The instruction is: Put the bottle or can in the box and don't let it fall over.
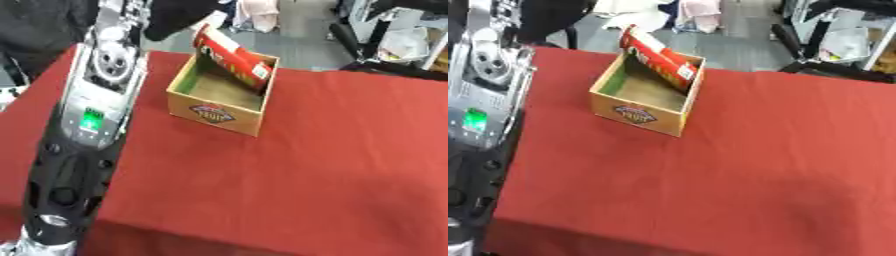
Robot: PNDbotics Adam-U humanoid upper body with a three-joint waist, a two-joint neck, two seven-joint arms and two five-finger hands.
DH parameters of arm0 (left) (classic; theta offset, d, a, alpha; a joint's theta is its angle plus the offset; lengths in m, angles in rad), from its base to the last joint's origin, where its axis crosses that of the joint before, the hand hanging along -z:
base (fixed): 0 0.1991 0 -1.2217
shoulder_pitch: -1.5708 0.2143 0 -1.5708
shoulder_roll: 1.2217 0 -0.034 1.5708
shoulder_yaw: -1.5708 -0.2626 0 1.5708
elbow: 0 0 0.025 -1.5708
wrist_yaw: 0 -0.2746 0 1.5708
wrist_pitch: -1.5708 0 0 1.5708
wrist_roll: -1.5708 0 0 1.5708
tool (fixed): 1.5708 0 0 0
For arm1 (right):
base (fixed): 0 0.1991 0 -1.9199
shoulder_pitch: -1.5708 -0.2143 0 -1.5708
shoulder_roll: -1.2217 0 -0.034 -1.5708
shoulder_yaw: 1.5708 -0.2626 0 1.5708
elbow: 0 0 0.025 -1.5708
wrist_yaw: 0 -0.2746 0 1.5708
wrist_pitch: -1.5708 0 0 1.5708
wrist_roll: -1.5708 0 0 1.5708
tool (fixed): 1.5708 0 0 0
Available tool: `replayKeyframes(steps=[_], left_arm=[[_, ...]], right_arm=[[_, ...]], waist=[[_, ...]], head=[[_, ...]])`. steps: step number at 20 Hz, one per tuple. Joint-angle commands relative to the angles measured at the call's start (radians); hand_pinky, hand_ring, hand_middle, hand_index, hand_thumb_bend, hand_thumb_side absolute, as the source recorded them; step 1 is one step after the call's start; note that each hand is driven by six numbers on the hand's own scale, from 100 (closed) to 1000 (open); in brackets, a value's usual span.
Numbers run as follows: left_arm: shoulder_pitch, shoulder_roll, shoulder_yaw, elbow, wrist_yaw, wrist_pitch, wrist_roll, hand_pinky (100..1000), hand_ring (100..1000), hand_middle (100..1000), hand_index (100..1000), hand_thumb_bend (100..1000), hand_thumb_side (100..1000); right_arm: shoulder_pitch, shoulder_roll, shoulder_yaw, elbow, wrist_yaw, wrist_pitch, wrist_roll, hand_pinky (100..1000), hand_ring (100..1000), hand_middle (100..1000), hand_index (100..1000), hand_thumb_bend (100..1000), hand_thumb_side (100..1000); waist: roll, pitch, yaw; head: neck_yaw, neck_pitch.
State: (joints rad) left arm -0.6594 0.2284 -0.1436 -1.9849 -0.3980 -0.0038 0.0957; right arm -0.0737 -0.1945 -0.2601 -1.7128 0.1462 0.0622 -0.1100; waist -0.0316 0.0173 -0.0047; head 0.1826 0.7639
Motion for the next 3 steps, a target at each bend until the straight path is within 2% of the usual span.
replayKeyframes(steps=[1,3], left_arm=[[-0.025,0.006,0.008,-0.015,-0.006,0.009,0.036,817,692,588,697,100,151],[-0.025,0.004,0.009,-0.015,-0.015,0.017,0.054,816,692,588,698,100,148]], right_arm=[[-0.006,-0.008,-0.009,-0.027,0.007,0.003,-0.007,1000,894,858,684,100,244],[-0.006,-0.008,-0.007,-0.028,0.008,0.003,-0.006,1000,894,858,684,100,243]], waist=[[0.001,-0.015,0.001],[0.001,-0.015,0.004]], head=[[0.002,0.006],[0.005,0.006]])
